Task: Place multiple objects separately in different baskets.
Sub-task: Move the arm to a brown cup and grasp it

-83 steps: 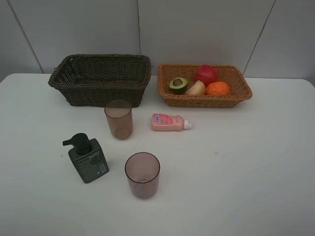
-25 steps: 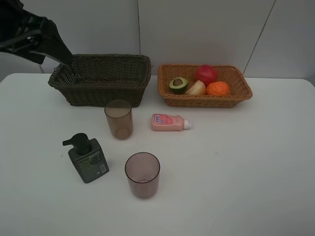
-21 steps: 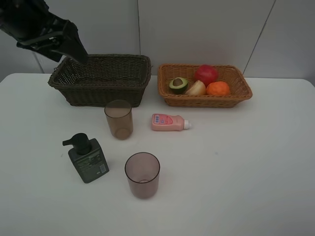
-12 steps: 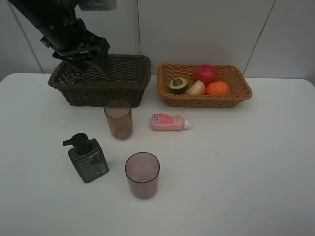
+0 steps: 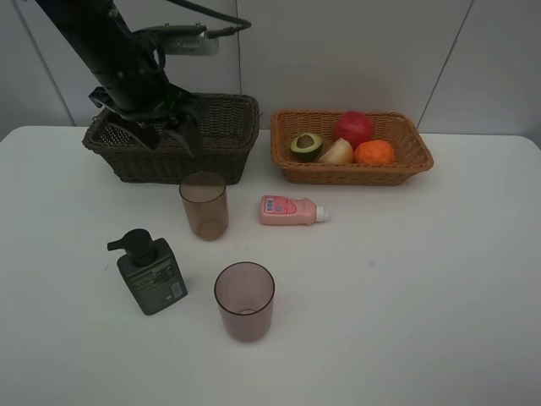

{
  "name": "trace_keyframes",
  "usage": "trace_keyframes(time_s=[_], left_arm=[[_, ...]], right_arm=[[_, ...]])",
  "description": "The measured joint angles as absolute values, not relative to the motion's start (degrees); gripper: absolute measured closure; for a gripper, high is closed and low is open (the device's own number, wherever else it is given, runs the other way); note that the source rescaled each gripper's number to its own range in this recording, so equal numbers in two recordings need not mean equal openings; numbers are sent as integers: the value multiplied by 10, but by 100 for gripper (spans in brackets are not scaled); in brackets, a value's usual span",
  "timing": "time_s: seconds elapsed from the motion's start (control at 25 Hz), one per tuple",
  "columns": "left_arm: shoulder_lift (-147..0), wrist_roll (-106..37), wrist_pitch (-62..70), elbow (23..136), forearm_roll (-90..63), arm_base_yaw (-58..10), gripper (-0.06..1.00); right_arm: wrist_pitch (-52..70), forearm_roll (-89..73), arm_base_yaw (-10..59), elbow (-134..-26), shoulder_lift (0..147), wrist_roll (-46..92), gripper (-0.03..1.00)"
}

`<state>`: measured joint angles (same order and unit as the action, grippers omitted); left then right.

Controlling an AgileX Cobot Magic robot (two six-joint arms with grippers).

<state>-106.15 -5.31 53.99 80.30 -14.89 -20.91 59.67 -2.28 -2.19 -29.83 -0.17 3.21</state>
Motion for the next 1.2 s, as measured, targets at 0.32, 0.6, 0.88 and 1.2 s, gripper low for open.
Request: trace_keyframes(time_s=[0.32, 0.6, 0.88, 1.2], left_arm=[[-1094, -32, 555, 803, -140, -220, 2], [-1122, -19, 555, 803, -139, -223, 2], [-1151, -7, 554, 803, -130, -223, 2], [-1174, 0, 549, 803, -127, -223, 2]], right_arm=[[597, -23, -22, -298, -2, 32, 4], [597, -23, -22, -298, -2, 32, 4], [597, -23, -22, -298, -2, 32, 4], [597, -23, -22, -298, -2, 32, 4]])
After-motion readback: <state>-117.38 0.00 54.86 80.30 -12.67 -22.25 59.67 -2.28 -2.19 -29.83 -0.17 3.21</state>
